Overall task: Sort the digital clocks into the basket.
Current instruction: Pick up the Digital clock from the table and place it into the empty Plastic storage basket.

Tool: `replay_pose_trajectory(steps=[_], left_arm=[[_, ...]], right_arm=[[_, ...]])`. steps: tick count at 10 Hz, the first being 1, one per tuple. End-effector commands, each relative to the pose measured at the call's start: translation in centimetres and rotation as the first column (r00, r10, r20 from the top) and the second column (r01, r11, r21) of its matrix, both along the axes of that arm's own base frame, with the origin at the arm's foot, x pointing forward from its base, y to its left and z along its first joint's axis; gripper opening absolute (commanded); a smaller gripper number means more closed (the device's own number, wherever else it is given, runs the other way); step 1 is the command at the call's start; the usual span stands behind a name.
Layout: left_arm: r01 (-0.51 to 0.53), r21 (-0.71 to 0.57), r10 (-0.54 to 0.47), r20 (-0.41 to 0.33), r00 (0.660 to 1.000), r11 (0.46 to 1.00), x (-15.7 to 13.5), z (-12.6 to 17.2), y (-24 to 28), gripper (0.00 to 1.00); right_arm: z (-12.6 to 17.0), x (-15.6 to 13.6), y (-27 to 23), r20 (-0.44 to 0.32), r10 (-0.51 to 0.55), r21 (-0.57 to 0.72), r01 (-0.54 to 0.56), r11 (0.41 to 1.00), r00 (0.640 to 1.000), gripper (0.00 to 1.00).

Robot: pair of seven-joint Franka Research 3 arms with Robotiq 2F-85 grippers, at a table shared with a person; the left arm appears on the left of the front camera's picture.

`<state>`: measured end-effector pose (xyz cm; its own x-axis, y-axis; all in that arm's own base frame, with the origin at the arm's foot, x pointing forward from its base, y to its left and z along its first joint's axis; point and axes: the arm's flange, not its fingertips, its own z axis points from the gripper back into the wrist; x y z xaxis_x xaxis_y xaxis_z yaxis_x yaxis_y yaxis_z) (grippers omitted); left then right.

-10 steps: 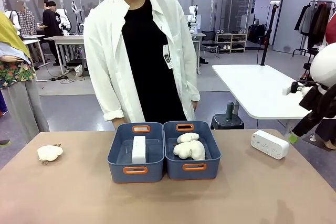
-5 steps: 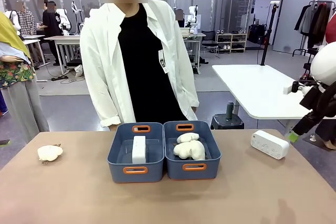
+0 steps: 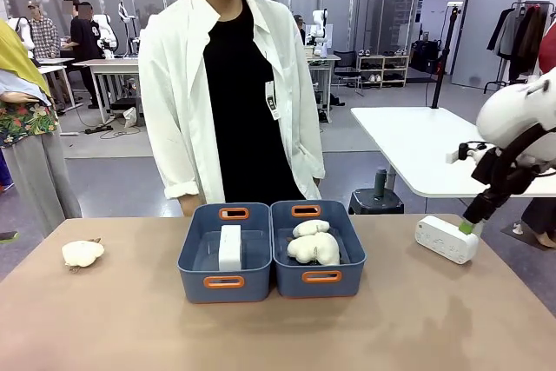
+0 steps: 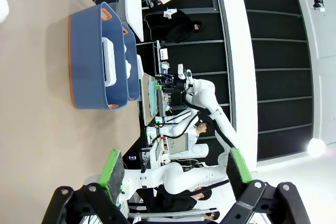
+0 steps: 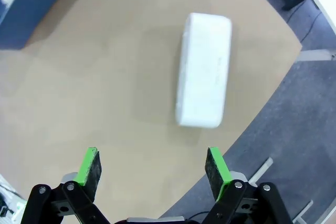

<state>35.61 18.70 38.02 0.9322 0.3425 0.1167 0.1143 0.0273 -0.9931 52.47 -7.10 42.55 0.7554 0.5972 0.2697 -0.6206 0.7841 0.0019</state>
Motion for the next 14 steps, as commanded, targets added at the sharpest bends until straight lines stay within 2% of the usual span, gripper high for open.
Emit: replay_pose_trajectory(steps=[1, 4, 10, 11, 14], left_arm=[[0.008, 0.004, -0.008, 0.009, 1.000, 1.000, -0.4, 0.1, 0.2, 1.00], [0.008, 0.004, -0.008, 0.009, 1.000, 1.000, -0.4, 0.1, 0.2, 1.00], [0.008, 0.004, -0.008, 0.009, 1.000, 1.000, -0.4, 0.1, 0.2, 1.00], [0.008, 0.004, -0.008, 0.009, 1.000, 1.000, -0.4, 0.1, 0.2, 1.00], [0.008, 0.004, -0.008, 0.009, 1.000, 1.000, -0.4, 0.1, 0.2, 1.00]], right_arm=[[-1.1, 3.6, -0.5, 0.016, -0.048, -0.059, 0.049, 0.997, 0.999, 1.00], [-4.1, 6.6, -0.8, 0.022, -0.083, -0.072, 0.085, 0.994, 0.996, 1.00], [-8.6, 9.6, 1.4, -0.088, -0.101, -0.086, 0.093, 0.992, 0.991, 1.00], [-9.0, 9.5, 1.7, -0.122, -0.072, -0.087, 0.062, 0.994, 0.990, 0.90], [-9.5, 9.4, 1.3, -0.144, -0.078, -0.102, 0.063, 0.993, 0.987, 0.02]])
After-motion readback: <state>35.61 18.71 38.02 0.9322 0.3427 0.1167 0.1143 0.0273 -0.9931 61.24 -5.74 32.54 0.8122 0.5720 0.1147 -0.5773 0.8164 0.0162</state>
